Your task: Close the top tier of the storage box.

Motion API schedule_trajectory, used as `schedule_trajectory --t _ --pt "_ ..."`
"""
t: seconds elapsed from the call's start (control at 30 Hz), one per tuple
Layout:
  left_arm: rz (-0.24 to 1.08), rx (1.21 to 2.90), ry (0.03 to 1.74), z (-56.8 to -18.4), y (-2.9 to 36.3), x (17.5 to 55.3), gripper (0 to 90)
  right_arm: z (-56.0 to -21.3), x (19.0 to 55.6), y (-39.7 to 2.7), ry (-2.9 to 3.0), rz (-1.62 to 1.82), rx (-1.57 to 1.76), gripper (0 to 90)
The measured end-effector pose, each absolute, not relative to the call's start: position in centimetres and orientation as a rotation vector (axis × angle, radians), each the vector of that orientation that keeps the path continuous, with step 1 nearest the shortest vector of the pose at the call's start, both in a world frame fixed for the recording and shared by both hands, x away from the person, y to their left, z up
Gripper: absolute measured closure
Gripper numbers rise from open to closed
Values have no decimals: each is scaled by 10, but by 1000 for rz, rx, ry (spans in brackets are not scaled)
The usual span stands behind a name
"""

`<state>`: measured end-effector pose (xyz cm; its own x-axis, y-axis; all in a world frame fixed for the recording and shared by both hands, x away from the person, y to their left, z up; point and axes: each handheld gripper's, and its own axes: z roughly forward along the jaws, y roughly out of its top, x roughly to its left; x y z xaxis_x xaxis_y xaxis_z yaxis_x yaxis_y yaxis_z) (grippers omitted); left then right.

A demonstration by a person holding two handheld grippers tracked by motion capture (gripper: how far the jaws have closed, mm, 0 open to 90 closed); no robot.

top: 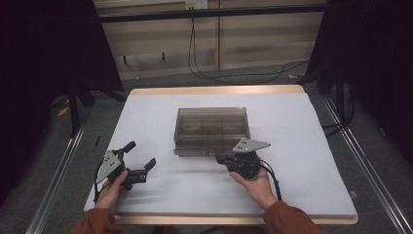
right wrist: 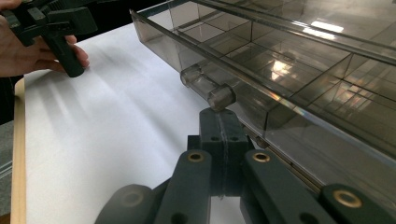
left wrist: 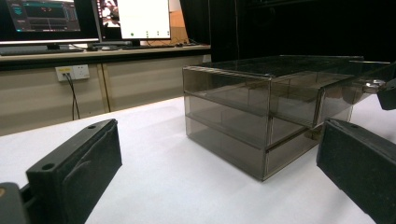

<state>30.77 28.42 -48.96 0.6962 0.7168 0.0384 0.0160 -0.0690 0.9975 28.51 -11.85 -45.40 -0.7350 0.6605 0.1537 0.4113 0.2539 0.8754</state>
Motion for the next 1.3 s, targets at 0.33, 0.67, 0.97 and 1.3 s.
schedule_trajectory --t 0.33,0.67,0.97,1.3 --pt "640 1547 627 -490 284 307 0 -454 285 -118 2284 1475 1000 900" --pt "643 1550 622 -490 284 308 0 -454 288 -117 2284 1476 1005 900" --pt "643 1550 623 -490 284 308 0 -455 290 -118 2282 1465 1006 900" --pt "643 1550 621 -490 284 308 0 -455 292 -117 2278 1459 1011 900"
